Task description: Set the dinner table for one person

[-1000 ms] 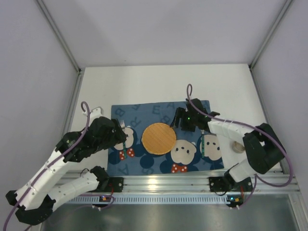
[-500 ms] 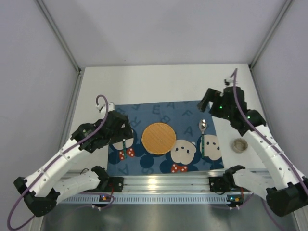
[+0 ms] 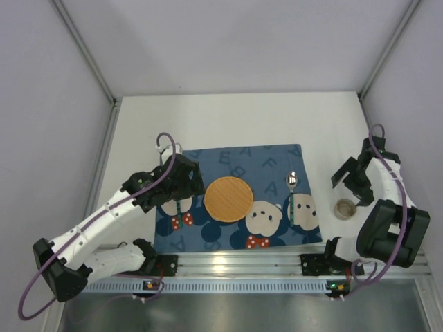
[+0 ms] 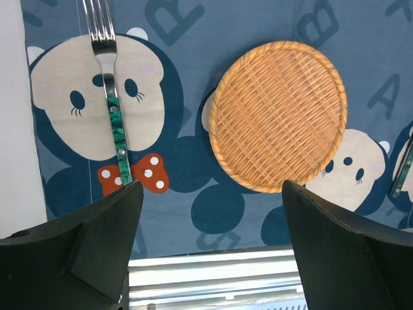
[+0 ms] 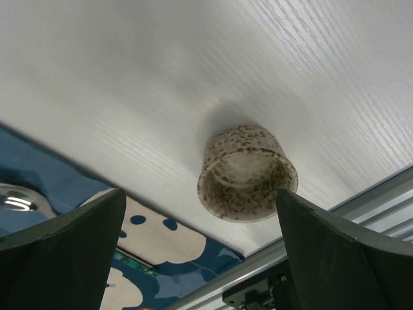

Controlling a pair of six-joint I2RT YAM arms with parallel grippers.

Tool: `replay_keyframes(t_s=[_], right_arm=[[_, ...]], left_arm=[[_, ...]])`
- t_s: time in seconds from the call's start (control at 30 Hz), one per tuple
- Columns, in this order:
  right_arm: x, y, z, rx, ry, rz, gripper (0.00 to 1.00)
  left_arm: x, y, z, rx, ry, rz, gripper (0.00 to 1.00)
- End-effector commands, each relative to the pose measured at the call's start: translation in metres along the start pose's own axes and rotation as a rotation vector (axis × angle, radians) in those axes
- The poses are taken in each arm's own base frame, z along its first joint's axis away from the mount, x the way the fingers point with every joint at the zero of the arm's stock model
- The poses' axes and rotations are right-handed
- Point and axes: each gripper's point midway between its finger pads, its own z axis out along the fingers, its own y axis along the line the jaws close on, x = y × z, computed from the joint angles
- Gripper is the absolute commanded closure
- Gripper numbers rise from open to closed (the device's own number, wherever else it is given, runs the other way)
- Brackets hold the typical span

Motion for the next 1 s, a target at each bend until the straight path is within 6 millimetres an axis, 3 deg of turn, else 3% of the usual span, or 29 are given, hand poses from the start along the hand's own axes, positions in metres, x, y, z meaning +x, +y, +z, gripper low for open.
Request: replay_keyframes(t_s=[0.0, 0.3, 0.47, 0.57, 0.6, 0.67, 0.8, 0.83, 0.9, 0.93, 0.97], right_arm=[[0.014, -0.013, 0.014, 0.012, 0.095, 0.032, 0.0], [0.034, 0.006, 0.041, -0.069, 0.177, 0.049, 0.11], [0.046, 0.006, 0.059, -0.054, 0.223, 0.043, 0.37], [0.044, 0.006, 0.065, -0.033, 0.219, 0.021, 0.67], [0.041, 0.006, 0.066, -0.033, 0.212, 0.013, 0.82], [0.037, 0.008, 0.065, -0.029, 0.201, 0.005, 0.99], [0.013, 0.021, 0.05, -0.042, 0.131, -0.015, 1.0], [-0.006, 0.032, 0.038, -0.064, 0.08, -0.015, 1.0], [-0.02, 0.051, 0.022, -0.076, 0.033, -0.052, 1.0], [-0.043, 0.07, 0.004, -0.114, -0.032, -0.051, 1.0], [-0.044, 0.088, -0.002, -0.128, -0.043, -0.089, 1.0]], left_arm=[[-0.001, -0.005, 0.004, 0.039, -0.021, -0.032, 0.06], [0.011, 0.011, 0.011, -0.002, -0.003, -0.018, 0.06], [0.014, 0.007, 0.023, -0.007, 0.023, -0.014, 0.06], [0.012, 0.003, 0.028, -0.002, 0.033, -0.004, 0.06], [0.011, 0.002, 0.03, 0.0, 0.033, -0.003, 0.06], [0.007, 0.0, 0.031, -0.002, 0.034, 0.002, 0.06], [0.0, -0.001, 0.032, -0.006, 0.036, 0.025, 0.06], [-0.002, -0.001, 0.032, -0.007, 0.034, 0.024, 0.06], [-0.005, -0.003, 0.03, 0.005, 0.033, 0.029, 0.06], [-0.006, -0.004, 0.029, 0.008, 0.032, 0.029, 0.06], [-0.009, -0.005, 0.027, 0.009, 0.03, 0.033, 0.06]])
